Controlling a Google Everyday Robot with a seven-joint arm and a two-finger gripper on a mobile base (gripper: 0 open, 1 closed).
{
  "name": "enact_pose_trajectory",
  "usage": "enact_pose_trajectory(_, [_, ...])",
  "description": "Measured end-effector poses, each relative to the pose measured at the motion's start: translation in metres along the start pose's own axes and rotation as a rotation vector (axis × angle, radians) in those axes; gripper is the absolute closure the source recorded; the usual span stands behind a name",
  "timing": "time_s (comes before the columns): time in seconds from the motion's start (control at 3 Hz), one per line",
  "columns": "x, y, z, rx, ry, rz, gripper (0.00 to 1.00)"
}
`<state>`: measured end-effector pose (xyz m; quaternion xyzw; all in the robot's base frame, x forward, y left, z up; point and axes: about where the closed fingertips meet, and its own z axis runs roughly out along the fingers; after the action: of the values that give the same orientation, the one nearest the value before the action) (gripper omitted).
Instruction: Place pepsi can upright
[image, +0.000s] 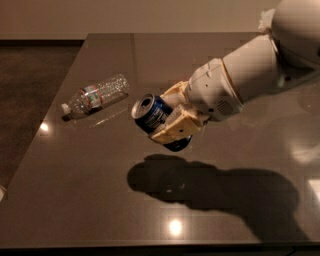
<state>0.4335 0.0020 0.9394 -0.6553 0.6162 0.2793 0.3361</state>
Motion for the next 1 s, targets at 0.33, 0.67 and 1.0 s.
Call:
enact_pose_trajectory(0.33, [0.002, -0.002, -0.005, 0.115, -0.145, 0.077, 1.00])
enact_pose_trajectory(0.67, [0.009, 0.000, -0.008, 0.178, -0.282, 0.127, 1.00])
enact_pose_trajectory(1.0, [0.016, 0.005, -0.005, 0.191, -0.388, 0.127, 1.00])
